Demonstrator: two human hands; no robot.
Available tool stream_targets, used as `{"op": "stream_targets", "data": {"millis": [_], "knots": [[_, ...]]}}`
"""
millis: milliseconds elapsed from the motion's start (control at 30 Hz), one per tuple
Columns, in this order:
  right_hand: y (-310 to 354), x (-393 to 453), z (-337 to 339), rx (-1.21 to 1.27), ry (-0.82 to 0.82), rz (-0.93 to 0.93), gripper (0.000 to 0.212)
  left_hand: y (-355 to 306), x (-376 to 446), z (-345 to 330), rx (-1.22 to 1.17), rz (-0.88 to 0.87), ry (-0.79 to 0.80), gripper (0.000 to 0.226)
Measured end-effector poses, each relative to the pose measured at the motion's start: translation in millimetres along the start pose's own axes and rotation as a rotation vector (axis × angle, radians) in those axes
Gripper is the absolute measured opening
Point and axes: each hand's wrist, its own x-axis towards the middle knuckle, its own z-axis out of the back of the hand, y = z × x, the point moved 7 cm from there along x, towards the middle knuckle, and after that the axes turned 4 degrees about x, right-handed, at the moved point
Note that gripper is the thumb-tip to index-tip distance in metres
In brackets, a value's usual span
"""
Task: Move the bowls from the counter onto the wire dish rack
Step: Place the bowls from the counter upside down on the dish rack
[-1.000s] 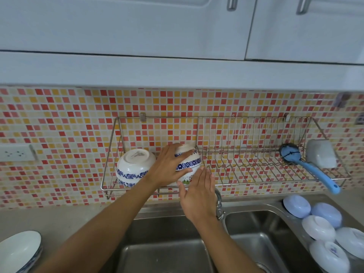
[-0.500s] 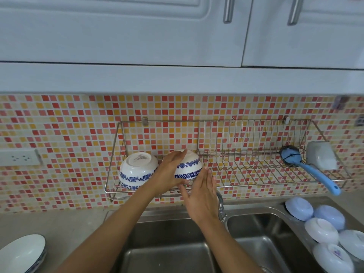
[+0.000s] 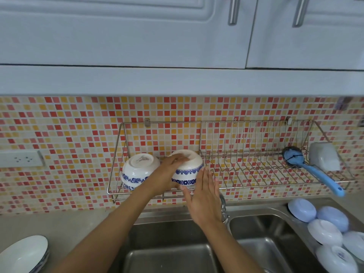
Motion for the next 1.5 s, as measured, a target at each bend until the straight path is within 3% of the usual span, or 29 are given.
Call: {"op": "stream_targets", "data": {"millis": [300, 433, 533, 633, 800, 1000, 1300, 1500], "knots": [[0.6, 1.3, 0.4, -0.013, 0.042, -0.007, 0.086, 2.3, -6.9, -4.5, -0.062, -0.047, -0.004, 0.074], [0.8, 0.4, -0.8, -0.044, 0.041, -0.011, 0.086, 9.9, -15.3, -6.1, -0.186, 0.093, -0.049, 0.073], [1.5, -0.2, -0.5, -0.066, 0.043, -0.006, 0.084, 10.6, -19.2, 0.9, -0.147, 0.168, -0.132, 0.060], [3.1, -0.5, 0.3, -0.081, 0.069, -0.003, 0.082, 6.6, -20.7, -0.9, -0.074, 0.168, -0.085, 0.053], [2.3, 2.4, 0.6, -0.076, 0.092, -0.011, 0.078, 9.1, -29.2, 0.0, 0.179, 0.208, -0.121, 0.056], [10.1, 14.4, 7.5, 0.047, 0.038, -0.055, 0.076, 39.4, -81.2, 8.5, 0.420, 0.443, -0.271, 0.072], [18.0, 17.8, -5.3, -0.085, -0.003, -0.008, 0.068, 57.5, -95.7, 8.8, 0.434, 0.563, -0.134, 0.095], [14.4, -1.5, -9.8, -0.122, -0.099, 0.018, 0.073, 48.9, -100.6, 13.6, 0.405, 0.554, -0.094, 0.089]]}}
